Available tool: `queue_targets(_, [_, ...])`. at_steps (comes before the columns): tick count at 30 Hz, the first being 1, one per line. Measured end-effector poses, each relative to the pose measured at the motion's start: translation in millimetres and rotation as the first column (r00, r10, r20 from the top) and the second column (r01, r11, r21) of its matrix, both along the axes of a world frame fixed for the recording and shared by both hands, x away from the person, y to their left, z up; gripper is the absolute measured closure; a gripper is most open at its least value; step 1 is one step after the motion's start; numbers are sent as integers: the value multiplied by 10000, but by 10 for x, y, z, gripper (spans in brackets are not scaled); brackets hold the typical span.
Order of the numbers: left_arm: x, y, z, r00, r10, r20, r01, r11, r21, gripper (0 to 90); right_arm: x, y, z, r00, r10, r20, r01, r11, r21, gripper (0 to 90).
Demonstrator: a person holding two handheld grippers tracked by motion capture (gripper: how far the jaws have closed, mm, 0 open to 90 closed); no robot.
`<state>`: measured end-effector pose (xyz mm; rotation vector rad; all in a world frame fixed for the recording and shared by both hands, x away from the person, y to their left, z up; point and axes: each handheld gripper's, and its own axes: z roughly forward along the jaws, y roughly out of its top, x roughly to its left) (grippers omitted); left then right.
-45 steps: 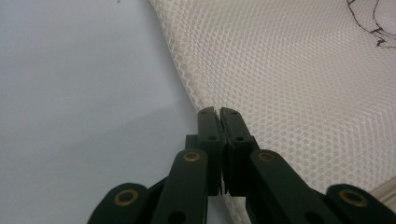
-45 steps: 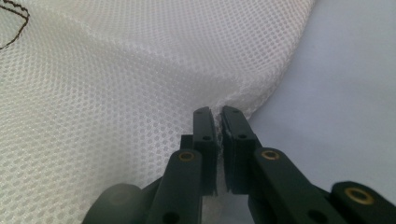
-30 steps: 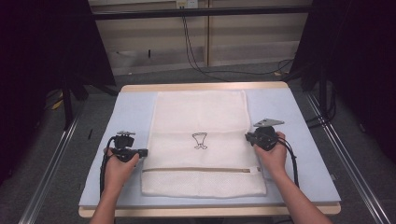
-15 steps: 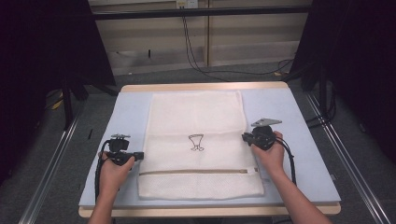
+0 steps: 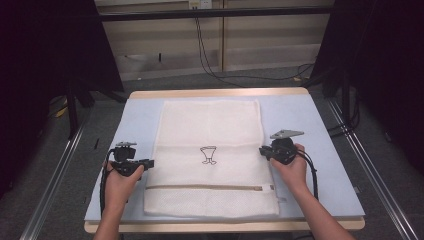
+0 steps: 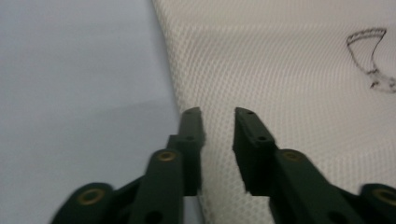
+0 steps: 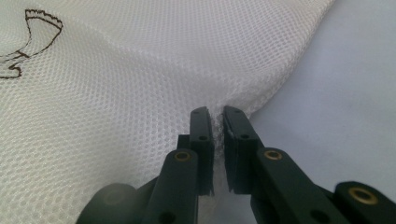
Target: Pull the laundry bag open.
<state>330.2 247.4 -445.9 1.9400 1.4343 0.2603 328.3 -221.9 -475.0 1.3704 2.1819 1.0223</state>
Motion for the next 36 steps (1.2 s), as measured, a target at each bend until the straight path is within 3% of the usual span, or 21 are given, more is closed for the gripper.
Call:
queue_targets(1, [-9,-42,22,9999,9,101,-7,9998,-210,643,-7,-15,-4,10000,-2,58,2,10000,69,801])
queue_targets(3, [-13,-112,65,9990,-426,103,431,9973,-598,618,-15,-20,-5,9999,-54,123,53,9999,91,778])
queue_targets(4, [-13,-201,92,9972,-746,66,748,9938,-818,569,-33,-32,2,9994,-95,327,90,9998,174,699])
queue_targets(5, [-13,-201,92,9972,-746,66,748,9938,-818,559,-33,-32,2,9994,-95,327,90,9998,174,699])
queue_targets(6, [-8,-301,100,9946,-1035,-82,1019,9885,-1118,555,-61,-54,25,9986,-84,514,70,9996,271,676])
queue_targets(10, [4,-430,108,9884,-1509,-199,1469,9801,-1333,550,-120,-98,68,9969,-112,784,89,9995,289,670])
queue_targets(14, [8,-580,139,9825,-1863,-82,1832,9726,-1431,553,-213,-151,98,9947,137,1015,-153,9998,147,768])
queue_targets(17, [26,-731,160,9738,-2272,-129,2230,9640,-1446,557,-312,-180,105,9919,552,1148,-556,9985,-3,868])
queue_targets(24, [49,-983,153,9611,-2743,-330,2660,9509,-1580,575,-477,-216,124,9894,930,1118,-947,9954,103,900])
queue_targets(26, [44,-1071,148,9557,-2910,-450,2802,9457,-1648,578,-492,-220,130,9885,1013,1127,-1026,9947,58,900])
queue_targets(27, [40,-1140,140,9464,-3177,-586,3033,9362,-1777,583,-534,-219,142,9875,1043,1182,-1063,9943,103,900])
queue_targets(28, [40,-1140,140,9464,-3177,-586,3033,9362,-1777,584,-534,-219,142,9875,1043,1182,-1063,9943,103,900])
queue_targets(29, [25,-1236,123,9379,-3395,-709,3212,9275,-1914,584,-575,-217,160,9864,1105,1215,-1136,9933,194,900])
queue_targets(31, [15,-1284,114,9345,-3489,-709,3312,9249,-1868,584,-588,-214,165,9861,1095,1246,-1130,9934,209,900])
queue_targets(33, [-9,-1385,101,9236,-3740,-841,3527,9150,-1958,581,-630,-210,174,9855,1172,1223,-1208,9924,220,900])
queue_targets(36, [-30,-1484,97,9192,-3854,-810,3629,9089,-2056,581,-697,-228,169,9865,1081,1230,-1140,9926,416,900])
